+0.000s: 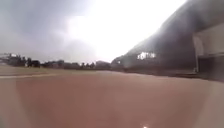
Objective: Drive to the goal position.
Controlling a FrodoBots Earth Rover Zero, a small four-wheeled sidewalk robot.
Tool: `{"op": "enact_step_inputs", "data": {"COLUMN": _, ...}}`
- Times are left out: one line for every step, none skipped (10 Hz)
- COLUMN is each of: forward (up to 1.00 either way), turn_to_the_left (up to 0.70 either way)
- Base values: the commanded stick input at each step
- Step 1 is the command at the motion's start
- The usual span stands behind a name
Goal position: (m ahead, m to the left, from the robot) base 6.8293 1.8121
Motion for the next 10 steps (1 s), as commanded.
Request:
{"op": "enact_step_inputs", "data": {"forward": 0.7, "turn_to_the_left": 0.0}}
{"op": "enact_step_inputs", "data": {"forward": 0.7, "turn_to_the_left": 0.0}}
{"op": "enact_step_inputs", "data": {"forward": 0.7, "turn_to_the_left": 0.0}}
{"op": "enact_step_inputs", "data": {"forward": 0.7, "turn_to_the_left": 0.0}}
{"op": "enact_step_inputs", "data": {"forward": 0.7, "turn_to_the_left": 0.0}}
{"op": "enact_step_inputs", "data": {"forward": 0.7, "turn_to_the_left": 0.0}}
{"op": "enact_step_inputs", "data": {"forward": 0.7, "turn_to_the_left": 0.0}}
{"op": "enact_step_inputs", "data": {"forward": 0.7, "turn_to_the_left": 0.0}}
{"op": "enact_step_inputs", "data": {"forward": 0.7, "turn_to_the_left": 0.0}}
{"op": "enact_step_inputs", "data": {"forward": 0.7, "turn_to_the_left": 0.0}}
